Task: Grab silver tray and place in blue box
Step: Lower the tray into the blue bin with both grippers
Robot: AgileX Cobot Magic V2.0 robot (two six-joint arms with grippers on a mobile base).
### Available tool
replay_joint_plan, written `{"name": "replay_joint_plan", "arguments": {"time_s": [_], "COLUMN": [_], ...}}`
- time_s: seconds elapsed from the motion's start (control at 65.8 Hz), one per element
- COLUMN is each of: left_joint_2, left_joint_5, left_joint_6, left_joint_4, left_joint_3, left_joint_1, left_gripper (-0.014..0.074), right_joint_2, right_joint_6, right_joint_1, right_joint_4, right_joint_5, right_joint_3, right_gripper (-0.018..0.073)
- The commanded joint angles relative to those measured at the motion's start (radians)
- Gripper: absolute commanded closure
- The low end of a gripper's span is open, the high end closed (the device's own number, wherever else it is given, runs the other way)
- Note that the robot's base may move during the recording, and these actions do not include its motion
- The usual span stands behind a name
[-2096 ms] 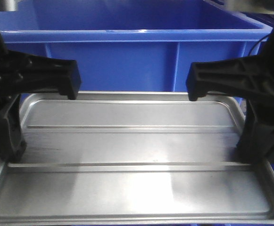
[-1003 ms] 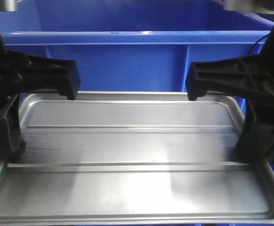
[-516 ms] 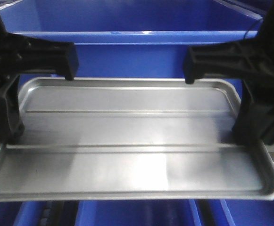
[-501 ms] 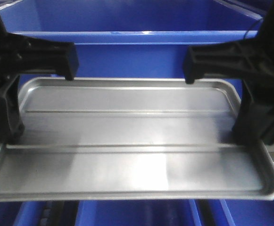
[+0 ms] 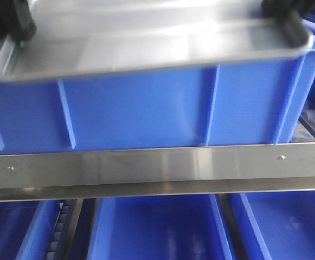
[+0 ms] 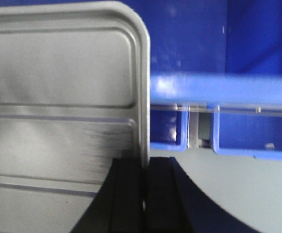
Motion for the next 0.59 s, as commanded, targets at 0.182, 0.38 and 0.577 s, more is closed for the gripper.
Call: {"name": "replay_joint_plan", "arguments": {"time_s": [0.182,0.38,0.577], "left_joint_2": [-0.009,0.084,0.188], "left_joint_5": [-0.310,-0.390,-0.442], "left_joint_6": [0.159,0.340,0.340], "left_joint_4": [-0.103,-0.268,-0.341], "left_joint_3": [-0.171,-0.257,-0.277], "left_joint_1": [0.152,0.302,0.386], "left_gripper": [0.0612,0.0612,0.0611], "right_joint_2": [0.109,0.244,0.361], "right_joint_6": [-0.221,-0.309,-0.309], "right_joint_1": [-0.128,-0.203,-0.251], "right_joint_4": [0.214,0.270,0.270], "right_joint_5": [-0.243,-0.281,-0.354], "right_joint_3": [-0.259,-0.399,-0.466], "right_gripper": [0.0491,0.0491,0.0491]}}
